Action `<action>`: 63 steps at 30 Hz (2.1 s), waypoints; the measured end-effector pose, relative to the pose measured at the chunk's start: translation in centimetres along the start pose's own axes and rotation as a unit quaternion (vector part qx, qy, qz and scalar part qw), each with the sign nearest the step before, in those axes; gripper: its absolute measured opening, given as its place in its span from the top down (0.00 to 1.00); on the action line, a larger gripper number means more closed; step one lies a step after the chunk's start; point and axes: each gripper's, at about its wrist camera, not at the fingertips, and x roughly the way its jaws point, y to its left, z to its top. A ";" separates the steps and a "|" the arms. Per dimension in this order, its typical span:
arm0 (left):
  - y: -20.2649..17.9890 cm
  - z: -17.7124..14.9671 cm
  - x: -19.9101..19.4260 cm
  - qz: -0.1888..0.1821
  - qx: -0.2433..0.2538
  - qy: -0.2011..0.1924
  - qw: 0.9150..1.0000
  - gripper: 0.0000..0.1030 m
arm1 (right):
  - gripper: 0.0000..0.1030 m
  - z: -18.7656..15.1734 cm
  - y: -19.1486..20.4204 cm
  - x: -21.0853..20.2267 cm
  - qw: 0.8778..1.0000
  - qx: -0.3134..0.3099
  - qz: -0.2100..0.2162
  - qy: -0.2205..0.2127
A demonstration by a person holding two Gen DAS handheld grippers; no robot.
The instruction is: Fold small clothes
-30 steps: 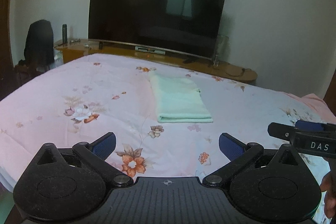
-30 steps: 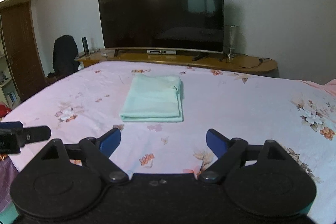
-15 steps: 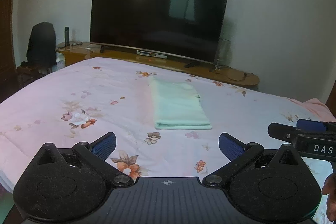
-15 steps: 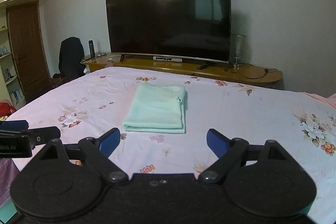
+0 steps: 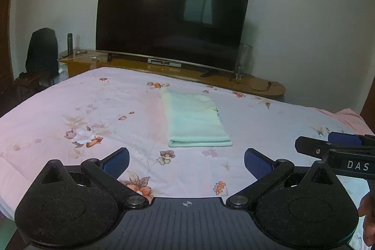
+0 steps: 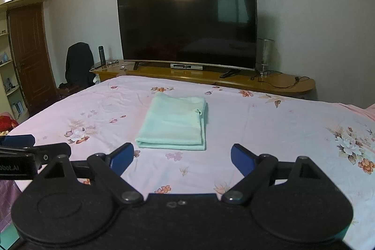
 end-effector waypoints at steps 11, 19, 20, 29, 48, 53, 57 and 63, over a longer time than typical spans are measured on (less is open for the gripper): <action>0.1 0.2 0.2 0.000 0.002 -0.001 1.000 0.00 | 0.13 0.0 0.2 0.0 1.000 0.000 -0.002 -0.003; 0.0 0.2 0.1 0.000 0.003 0.000 1.000 0.00 | 0.12 0.0 0.7 -0.1 1.000 0.000 -0.003 -0.004; 0.0 0.2 0.1 0.001 0.003 0.000 1.000 0.00 | 0.12 0.0 0.7 0.0 1.000 0.001 -0.002 -0.004; 0.1 0.5 0.4 0.002 0.002 -0.002 1.000 0.00 | 0.12 0.2 0.4 -0.2 1.000 -0.001 0.003 -0.002; 0.1 0.7 0.2 -0.001 0.015 -0.009 1.000 0.00 | 0.12 0.3 0.2 -0.2 1.000 -0.001 0.000 -0.003; 0.1 0.6 0.2 0.000 0.015 -0.012 1.000 0.00 | 0.12 0.3 0.1 -0.3 1.000 -0.001 0.000 -0.003; 0.4 0.5 0.3 0.007 0.012 -0.016 1.000 0.00 | 0.12 0.4 0.3 -0.2 1.000 -0.001 0.001 -0.003; 0.8 0.4 0.5 0.011 0.013 -0.017 1.000 0.00 | 0.12 0.4 0.8 0.0 1.000 -0.001 0.001 -0.001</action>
